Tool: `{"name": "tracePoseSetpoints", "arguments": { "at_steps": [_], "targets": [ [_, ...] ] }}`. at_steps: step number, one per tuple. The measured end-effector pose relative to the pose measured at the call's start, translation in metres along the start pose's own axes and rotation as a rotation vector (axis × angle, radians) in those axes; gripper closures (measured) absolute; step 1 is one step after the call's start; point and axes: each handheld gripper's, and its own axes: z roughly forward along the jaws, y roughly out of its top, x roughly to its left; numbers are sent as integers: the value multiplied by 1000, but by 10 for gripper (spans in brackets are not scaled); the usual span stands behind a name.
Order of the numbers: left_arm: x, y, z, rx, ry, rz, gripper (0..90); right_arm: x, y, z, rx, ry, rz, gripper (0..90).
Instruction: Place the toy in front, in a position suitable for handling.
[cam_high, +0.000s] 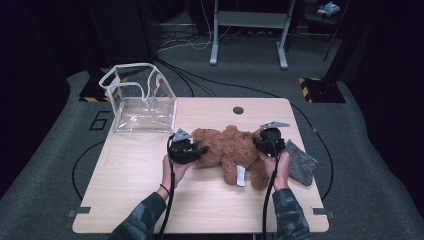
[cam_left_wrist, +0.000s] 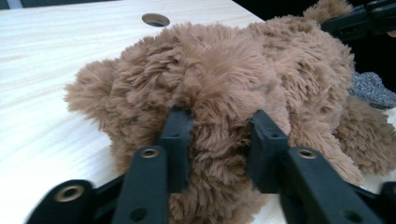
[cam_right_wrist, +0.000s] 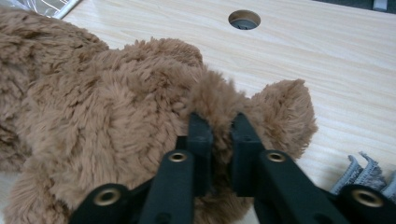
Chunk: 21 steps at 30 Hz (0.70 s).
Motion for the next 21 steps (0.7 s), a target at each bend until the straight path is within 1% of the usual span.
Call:
{"name": "tracePoseSetpoints", "arguments": {
  "at_steps": [1, 2, 3, 4, 5, 6, 7, 10, 11, 13, 14, 17, 18, 19, 20, 21],
  "targets": [
    [1, 1, -2, -3, 3, 1, 529, -1, 0, -1, 0, 2, 2, 721],
    [1, 2, -3, -16, 7, -3, 476, -3, 0, -3, 1, 6, 6, 624],
    [2, 2, -6, -22, 19, 6, 428, -5, 0, -4, -2, 9, 12, 555],
    [2, 3, -9, -24, 37, 19, 359, -7, -1, -7, -6, 9, 15, 483],
    [2, 4, -12, -24, 49, 22, 303, -10, -2, -11, -15, 8, 25, 414],
    [3, 4, -16, -33, 61, 28, 273, -13, -3, -13, -16, 8, 31, 372],
    [4, 4, -18, -32, 66, 28, 240, -17, -5, -17, -22, 18, 35, 327],
    [5, 2, -25, -24, 85, 42, 192, -24, -10, -25, -30, 11, 46, 246],
    [6, 0, -27, -25, 87, 43, 179, -26, -12, -27, -29, 8, 45, 228],
    [8, -5, -31, -8, 98, 59, 164, -31, -17, -31, -21, -4, 28, 207],
    [9, -7, -32, 2, 102, 64, 158, -33, -19, -31, -16, -9, 33, 196],
    [14, -16, -34, 36, 115, 66, 144, -42, -28, -32, 15, -43, 27, 175],
    [16, -19, -34, 39, 112, 60, 142, -44, -32, -31, 25, -58, 42, 174],
    [18, -21, -34, 42, 108, 53, 140, -48, -35, -30, 37, -70, 43, 172],
    [19, -24, -35, 47, 108, 48, 140, -50, -38, -29, 48, -90, 60, 170],
    [21, -25, -35, 51, 107, 44, 138, -55, -42, -28, 61, -106, 72, 167]
  ]
}}
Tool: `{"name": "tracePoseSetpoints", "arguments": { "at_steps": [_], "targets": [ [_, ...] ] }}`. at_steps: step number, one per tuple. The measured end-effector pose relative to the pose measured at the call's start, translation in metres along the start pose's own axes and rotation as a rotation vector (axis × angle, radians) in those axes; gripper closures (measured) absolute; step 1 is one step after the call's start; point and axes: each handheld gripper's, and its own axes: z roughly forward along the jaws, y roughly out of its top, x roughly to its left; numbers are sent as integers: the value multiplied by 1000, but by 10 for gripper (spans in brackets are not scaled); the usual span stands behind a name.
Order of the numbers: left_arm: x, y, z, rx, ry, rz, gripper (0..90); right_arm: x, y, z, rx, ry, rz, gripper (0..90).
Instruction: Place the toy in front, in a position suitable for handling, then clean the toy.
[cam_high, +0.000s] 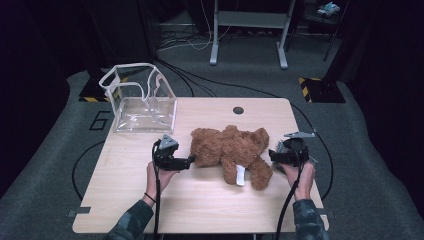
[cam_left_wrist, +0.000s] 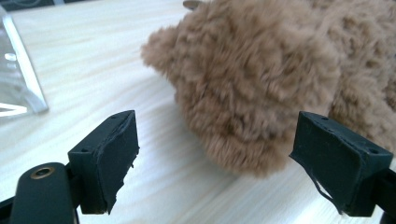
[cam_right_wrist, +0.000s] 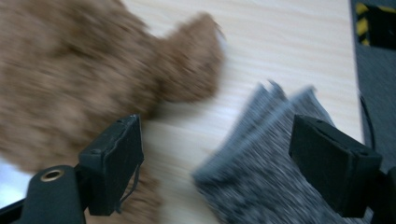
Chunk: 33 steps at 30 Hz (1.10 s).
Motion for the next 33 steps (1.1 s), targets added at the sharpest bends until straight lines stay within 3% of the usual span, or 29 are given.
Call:
{"name": "tracePoseSetpoints", "arguments": {
  "at_steps": [6, 9, 13, 15, 17, 20, 24, 26, 29, 31, 33],
  "targets": [
    [10, -12, 0, 50, -1, -36, 111, -24, -18, 15, 62, -60, 68, 155],
    [12, -16, 1, 50, -4, -45, 105, -32, -24, 24, 101, -77, 88, 159],
    [11, -18, 3, 58, -2, -26, 105, -35, -31, 37, 156, -90, 113, 214],
    [11, -20, 3, 65, 2, -31, 106, -37, -35, 43, 167, -85, 98, 242],
    [12, -22, 4, 70, 3, -29, 105, -37, -38, 46, 177, -82, 122, 275],
    [14, -26, 5, 82, 13, -30, 106, -40, -42, 46, 153, -58, 132, 381],
    [20, -35, 7, 98, 35, -43, 103, -43, -45, 43, 125, -35, 136, 587],
    [23, -40, 10, 123, 42, -36, 96, -43, -46, 42, 117, -22, 165, 665],
    [25, -44, 13, 151, 45, -44, 83, -43, -47, 41, 106, -13, 170, 719],
    [26, -45, 14, 141, 50, -58, 69, -42, -46, 39, 106, -21, 167, 736],
    [27, -46, 16, 150, 55, -44, 64, -42, -44, 34, 88, -26, 164, 743]
  ]
}}
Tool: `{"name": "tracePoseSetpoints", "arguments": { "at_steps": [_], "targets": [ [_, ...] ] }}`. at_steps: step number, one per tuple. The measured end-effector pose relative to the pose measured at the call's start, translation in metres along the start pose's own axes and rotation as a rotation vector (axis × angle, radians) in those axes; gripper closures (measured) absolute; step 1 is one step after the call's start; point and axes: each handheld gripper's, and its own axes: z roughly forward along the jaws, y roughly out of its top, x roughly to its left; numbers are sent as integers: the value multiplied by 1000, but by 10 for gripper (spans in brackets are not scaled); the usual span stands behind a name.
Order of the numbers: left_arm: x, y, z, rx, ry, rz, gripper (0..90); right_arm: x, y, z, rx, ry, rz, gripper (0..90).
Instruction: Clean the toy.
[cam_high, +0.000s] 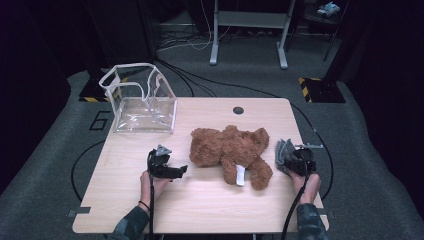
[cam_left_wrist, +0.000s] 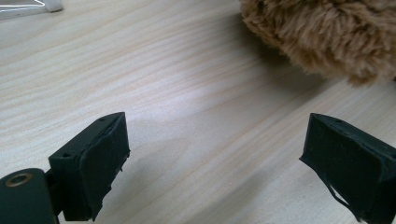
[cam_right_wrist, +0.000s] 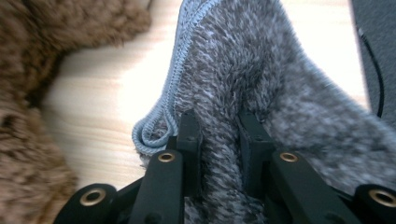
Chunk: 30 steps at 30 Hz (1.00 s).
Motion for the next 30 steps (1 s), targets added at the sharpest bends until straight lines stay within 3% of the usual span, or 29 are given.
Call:
{"name": "tracePoseSetpoints", "arguments": {
  "at_steps": [7, 12, 14, 18, 23, 30],
  "targets": [
    [3, -4, 7, 48, -13, 23, 60, 5, 10, -35, -98, 21, -27, 743],
    [-4, -10, 9, 6, 33, 67, 65, 23, 24, -64, -156, 44, -89, 743],
    [-6, -10, 10, 18, 44, 83, 60, 31, 29, -71, -169, 53, -109, 743],
    [-6, -9, 11, 41, 54, 133, 52, 42, 39, -79, -197, 68, -138, 742],
    [-6, -9, 10, 50, 53, 134, 45, 54, 48, -83, -221, 100, -156, 741],
    [-8, -8, 12, 66, 36, 142, 0, 83, 59, -89, -249, 138, -218, 739]
  ]
}}
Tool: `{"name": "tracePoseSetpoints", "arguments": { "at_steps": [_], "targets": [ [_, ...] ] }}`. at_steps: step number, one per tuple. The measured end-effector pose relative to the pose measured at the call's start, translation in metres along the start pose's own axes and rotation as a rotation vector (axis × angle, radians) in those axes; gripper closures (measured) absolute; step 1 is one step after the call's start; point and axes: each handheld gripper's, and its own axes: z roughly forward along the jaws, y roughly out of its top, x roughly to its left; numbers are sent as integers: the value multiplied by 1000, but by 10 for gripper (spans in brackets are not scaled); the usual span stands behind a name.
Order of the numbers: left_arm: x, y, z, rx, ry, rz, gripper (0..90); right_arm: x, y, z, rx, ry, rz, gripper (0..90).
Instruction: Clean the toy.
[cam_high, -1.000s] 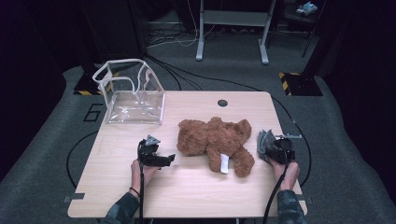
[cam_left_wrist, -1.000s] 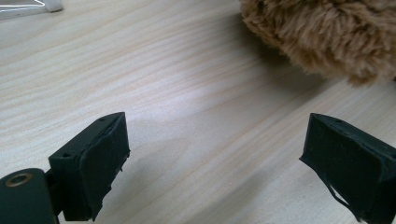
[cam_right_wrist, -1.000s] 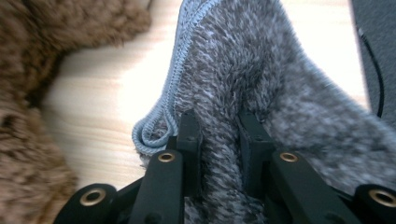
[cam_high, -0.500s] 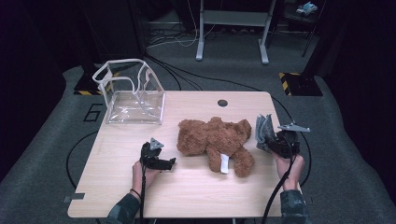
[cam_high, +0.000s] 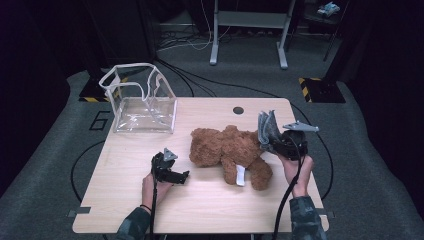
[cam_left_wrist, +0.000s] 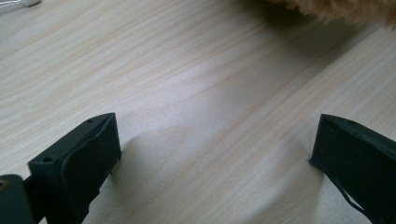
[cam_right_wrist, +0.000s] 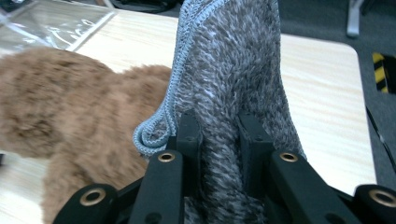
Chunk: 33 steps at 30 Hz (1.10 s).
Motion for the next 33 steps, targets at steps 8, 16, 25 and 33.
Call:
{"name": "tracePoseSetpoints", "arguments": {
  "at_steps": [8, 16, 25, 33],
  "targets": [
    [-1, 2, 3, -13, -4, 6, 0, 29, 18, 4, -18, 62, -57, 738],
    [-1, 3, 3, -13, -9, 20, 9, 59, 31, 17, -7, 128, -113, 737],
    [-1, 3, 3, -16, -5, 16, 16, 91, 40, 37, 15, 194, -144, 733],
    [-1, 3, 3, -18, -8, 19, 29, 115, 48, 55, 36, 233, -185, 728]
  ]
}}
